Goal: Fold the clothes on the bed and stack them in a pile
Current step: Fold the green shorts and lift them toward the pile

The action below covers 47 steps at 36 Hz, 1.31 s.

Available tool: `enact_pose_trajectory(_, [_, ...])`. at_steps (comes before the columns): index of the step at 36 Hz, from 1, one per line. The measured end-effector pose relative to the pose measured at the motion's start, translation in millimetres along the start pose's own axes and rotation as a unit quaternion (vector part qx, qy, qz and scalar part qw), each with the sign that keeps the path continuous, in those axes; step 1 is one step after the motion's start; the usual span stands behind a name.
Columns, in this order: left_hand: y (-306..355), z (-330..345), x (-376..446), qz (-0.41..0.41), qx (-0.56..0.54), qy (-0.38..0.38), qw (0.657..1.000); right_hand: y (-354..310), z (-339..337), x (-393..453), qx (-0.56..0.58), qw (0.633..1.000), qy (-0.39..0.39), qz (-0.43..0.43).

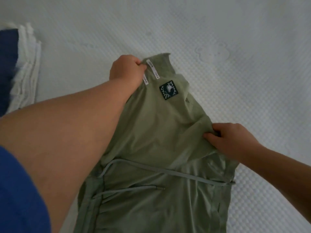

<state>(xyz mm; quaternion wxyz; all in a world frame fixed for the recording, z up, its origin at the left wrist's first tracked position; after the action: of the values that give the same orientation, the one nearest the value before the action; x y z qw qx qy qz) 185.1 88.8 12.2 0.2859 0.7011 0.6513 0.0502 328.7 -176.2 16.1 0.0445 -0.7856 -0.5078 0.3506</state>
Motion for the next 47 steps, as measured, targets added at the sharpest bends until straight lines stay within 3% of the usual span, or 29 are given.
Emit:
enact_pose_trajectory(4, [-6.2, -0.3, 7.6, -0.032, -0.014, 0.016, 0.999, 2.8, -1.6, 2.5, -0.105, 0.994, 0.010, 0.001])
enact_pose_trajectory(10, [-6.8, -1.8, 0.8, -0.046, -0.043, 0.049, 0.997, 3.5, -0.9, -3.8, -0.084, 0.996, 0.006, 0.035])
enact_pose_trajectory(13, [-6.5, -10.8, -14.2, -0.021, -0.056, 0.061, 0.996, -7.8, -3.1, -16.0, -0.075, 0.990, 0.118, 0.007])
enact_pose_trajectory(15, [-9.0, -15.7, -40.2, 0.048, -0.055, 0.064, 0.995, -25.3, -2.4, -25.1, -0.093, 0.973, 0.186, -0.102])
enact_pose_trajectory(17, [-16.5, -11.2, -74.7, 0.158, -0.041, 0.028, 0.986, -40.8, 5.2, -27.2, -0.128, 0.958, 0.149, -0.210])
enact_pose_trajectory(19, [-34.3, 4.1, -104.5, 0.236, 0.041, -0.040, 0.970, -42.5, 19.4, -22.4, -0.170, 0.957, 0.026, -0.233])
enact_pose_trajectory(22, [-81.0, 23.6, -117.5, 0.209, 0.235, -0.093, 0.945, -16.1, 31.2, -11.6, -0.224, 0.961, -0.038, -0.158])
enact_pose_trajectory(27, [-113.2, 11.2, -84.8, 0.171, 0.279, -0.059, 0.943, 6.0, 27.0, -11.4, -0.213, 0.973, 0.001, -0.093])
enact_pose_trajectory(32, [-101.7, -6.8, -97.7, 0.196, 0.184, -0.078, 0.960, -22.0, 28.7, -39.9, -0.138, 0.980, 0.085, -0.118])
enact_pose_trajectory(37, [-118.9, -40.4, -162.4, 0.144, 0.020, -0.018, 0.989, -57.6, 46.8, -94.7, -0.090, 0.976, 0.125, -0.155])
enact_pose_trajectory(39, [-134.2, -49.3, -204.3, 0.163, 0.017, -0.008, 0.986, -69.2, 62.7, -125.0, -0.111, 0.967, 0.106, -0.201])
enact_pose_trajectory(42, [-162.5, -52.0, -263.8, 0.230, 0.036, -0.089, 0.968, -79.4, 94.5, -166.5, -0.122, 0.956, 0.016, -0.268])
enact_pose_trajectory(47, [-217.5, -51.7, -287.4, 0.190, 0.142, -0.135, 0.962, -84.8, 140.1, -207.5, -0.171, 0.936, -0.148, -0.269])
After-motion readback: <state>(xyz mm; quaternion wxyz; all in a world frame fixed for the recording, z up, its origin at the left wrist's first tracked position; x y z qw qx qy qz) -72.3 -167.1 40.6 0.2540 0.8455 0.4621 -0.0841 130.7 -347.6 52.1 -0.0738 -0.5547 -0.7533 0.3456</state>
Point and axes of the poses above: each hand's wrist, its own x-axis towards the middle knuckle, its own z-axis out of the palm, y = z × x, the point moved 2 cm from there along x, towards the middle knuckle, and after that the axes turned 11 degrees about -z, right-handed, at the moved point
